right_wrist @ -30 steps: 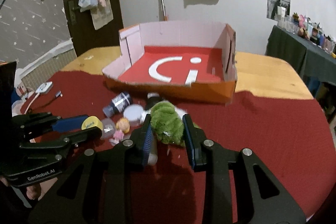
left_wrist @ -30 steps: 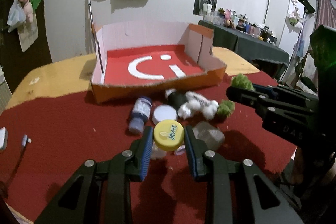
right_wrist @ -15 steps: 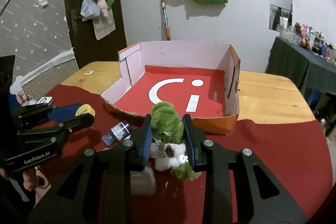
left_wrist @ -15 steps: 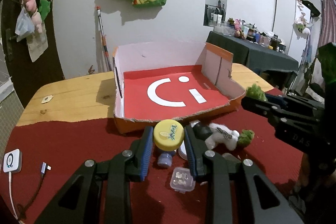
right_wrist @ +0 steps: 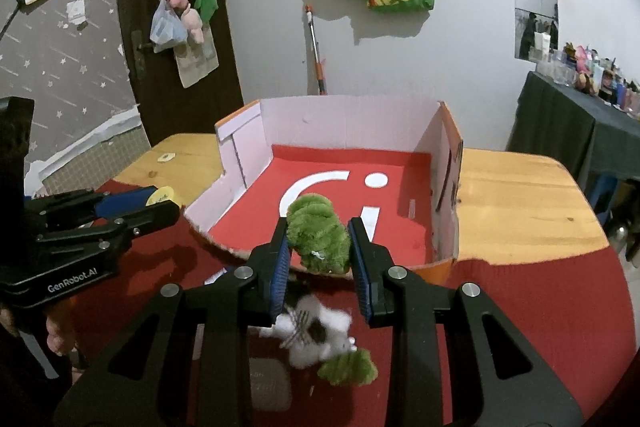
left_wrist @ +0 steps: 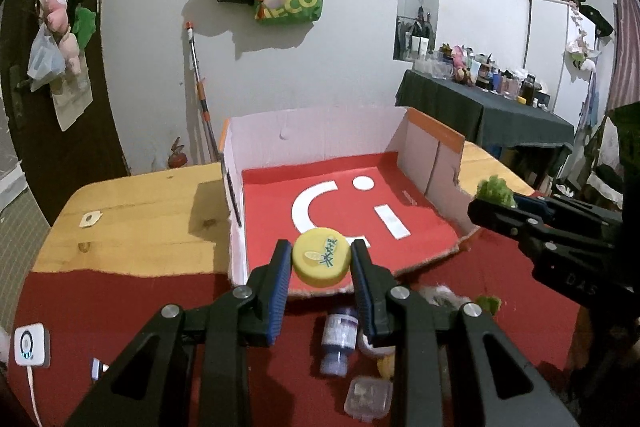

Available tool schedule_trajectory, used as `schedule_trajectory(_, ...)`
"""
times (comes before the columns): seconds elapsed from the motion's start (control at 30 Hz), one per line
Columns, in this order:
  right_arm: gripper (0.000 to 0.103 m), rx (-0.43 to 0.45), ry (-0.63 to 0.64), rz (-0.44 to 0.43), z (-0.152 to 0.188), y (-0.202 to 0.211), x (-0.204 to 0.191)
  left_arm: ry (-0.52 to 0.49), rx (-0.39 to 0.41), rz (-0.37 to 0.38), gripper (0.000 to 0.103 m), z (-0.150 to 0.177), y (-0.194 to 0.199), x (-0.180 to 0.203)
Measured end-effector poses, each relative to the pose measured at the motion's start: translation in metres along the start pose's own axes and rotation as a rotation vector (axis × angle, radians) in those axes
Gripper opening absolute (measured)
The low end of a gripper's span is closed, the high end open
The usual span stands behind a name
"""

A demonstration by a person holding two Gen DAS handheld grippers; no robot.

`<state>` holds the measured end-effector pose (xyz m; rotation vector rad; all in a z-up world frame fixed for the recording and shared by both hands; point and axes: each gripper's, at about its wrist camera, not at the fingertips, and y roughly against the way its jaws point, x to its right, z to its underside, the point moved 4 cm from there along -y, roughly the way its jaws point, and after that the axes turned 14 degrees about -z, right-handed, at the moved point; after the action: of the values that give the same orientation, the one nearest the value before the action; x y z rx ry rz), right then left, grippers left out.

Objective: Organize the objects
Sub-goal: 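Carry the yellow cap and green plush up and over into the cardboard box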

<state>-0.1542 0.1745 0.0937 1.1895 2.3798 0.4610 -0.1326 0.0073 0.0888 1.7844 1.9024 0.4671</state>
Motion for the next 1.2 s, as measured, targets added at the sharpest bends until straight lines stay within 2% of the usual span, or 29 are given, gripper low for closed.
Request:
schedule_trajectory(0.23, 0.027, 0.011, -0.021, -0.01, -0.022, -0.014, 0.012, 0.016, -0.025, 0.008, 0.031, -0.014, -0.023, 0.002)
schedule_trajectory(0.5, 0.027, -0.074, -0.041, 0.008, -0.032, -0.05, 0.031, 0.026, -0.093, 0.013, 0.031, -0.025, -0.06, 0.006)
schedule_trajectory(0.9, 0.027, -0.225, -0.086, 0.024, -0.015, -0.098, 0.058, 0.019, -0.251, 0.03, 0.031, -0.017, -0.118, 0.013)
schedule_trajectory(1.2, 0.027, -0.298, -0.119, 0.018, -0.001, -0.116, 0.068, -0.001, -0.303, 0.026, 0.031, -0.003, -0.136, 0.021)
